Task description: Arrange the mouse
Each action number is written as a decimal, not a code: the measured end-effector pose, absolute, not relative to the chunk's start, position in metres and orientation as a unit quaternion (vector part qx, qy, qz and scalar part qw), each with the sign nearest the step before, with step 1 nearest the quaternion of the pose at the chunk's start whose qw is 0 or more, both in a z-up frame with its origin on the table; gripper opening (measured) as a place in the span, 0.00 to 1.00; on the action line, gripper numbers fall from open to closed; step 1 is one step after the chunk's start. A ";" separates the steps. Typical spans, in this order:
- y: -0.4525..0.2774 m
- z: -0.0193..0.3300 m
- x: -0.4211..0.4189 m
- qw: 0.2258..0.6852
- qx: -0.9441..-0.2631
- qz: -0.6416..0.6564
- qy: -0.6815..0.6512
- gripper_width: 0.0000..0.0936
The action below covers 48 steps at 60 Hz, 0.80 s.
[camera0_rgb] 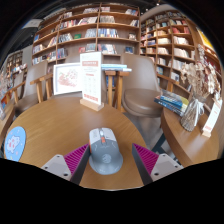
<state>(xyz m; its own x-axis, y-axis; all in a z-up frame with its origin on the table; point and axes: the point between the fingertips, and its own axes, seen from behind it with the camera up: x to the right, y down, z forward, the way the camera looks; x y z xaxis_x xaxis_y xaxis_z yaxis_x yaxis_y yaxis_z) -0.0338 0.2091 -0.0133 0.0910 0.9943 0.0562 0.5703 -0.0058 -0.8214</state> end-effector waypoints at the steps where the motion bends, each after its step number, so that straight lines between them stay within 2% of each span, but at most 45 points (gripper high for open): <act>1: 0.210 -0.014 -0.035 0.359 -0.646 0.295 -0.606 0.91; 13: 0.213 -0.014 -0.052 0.356 -0.651 0.295 -0.602 0.90; 19: 0.210 -0.016 -0.058 0.344 -0.660 0.303 -0.596 0.84; 21: 0.207 -0.016 -0.060 0.341 -0.656 0.302 -0.602 0.74; 22: 0.204 -0.016 -0.061 0.338 -0.651 0.304 -0.608 0.52; 23: 0.206 -0.015 -0.061 0.341 -0.651 0.301 -0.607 0.48; 30: 0.207 -0.009 -0.058 0.335 -0.676 0.287 -0.591 0.45; 36: 0.175 0.024 -0.051 0.323 -0.684 0.308 -0.577 0.44; 43: 0.101 0.072 -0.041 0.329 -0.652 0.341 -0.592 0.44; 48: 0.029 0.092 -0.034 0.314 -0.632 0.364 -0.608 0.44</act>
